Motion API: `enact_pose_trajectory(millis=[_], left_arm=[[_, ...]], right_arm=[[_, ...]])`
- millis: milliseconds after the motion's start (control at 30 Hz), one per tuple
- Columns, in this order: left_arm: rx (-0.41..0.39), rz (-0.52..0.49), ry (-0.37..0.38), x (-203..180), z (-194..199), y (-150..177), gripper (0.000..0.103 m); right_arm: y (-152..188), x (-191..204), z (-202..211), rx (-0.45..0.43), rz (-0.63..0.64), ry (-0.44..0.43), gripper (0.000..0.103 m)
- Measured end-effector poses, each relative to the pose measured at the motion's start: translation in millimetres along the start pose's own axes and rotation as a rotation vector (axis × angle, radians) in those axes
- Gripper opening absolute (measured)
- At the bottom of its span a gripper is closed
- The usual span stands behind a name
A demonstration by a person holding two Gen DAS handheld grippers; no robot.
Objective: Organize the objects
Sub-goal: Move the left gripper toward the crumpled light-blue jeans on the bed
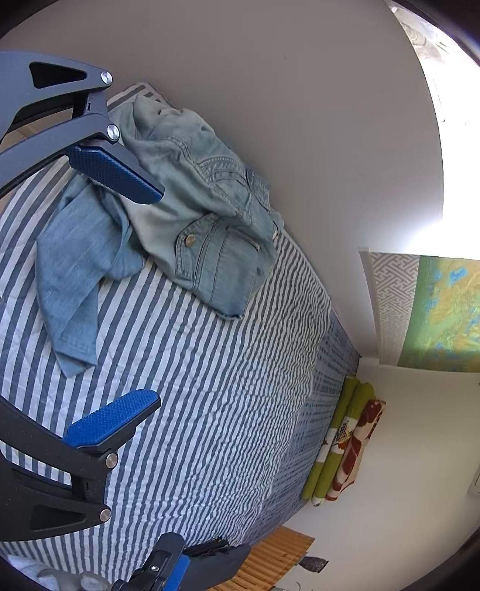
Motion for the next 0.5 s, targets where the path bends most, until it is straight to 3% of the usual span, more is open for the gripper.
enact_pose_trajectory(millis=[267,400,500], left_arm=[[0.086,0.101,-0.027,79,-52,-24,0.097],[0.123,0.114,-0.073,94,-83,-35,0.091],[0.129,0.104,-0.067,88,-89,-40,0.090]], right_arm=[[2,31,-22,0.043,0.028,-0.018,0.087],[9,28,-21,0.058,0.020,-0.010,0.087],[13,14,-18,0.074,0.011,0.016,0.087]])
Point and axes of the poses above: each gripper's, at about its wrist camera, not at the fingertips, and z roughly against the way its jaws point, x to its left, y to its underside, the point moved 4 cm from there along -z, roughly the way its jaws point, and after that the axes turned 5 degrees about y, right-handed, at the moved point
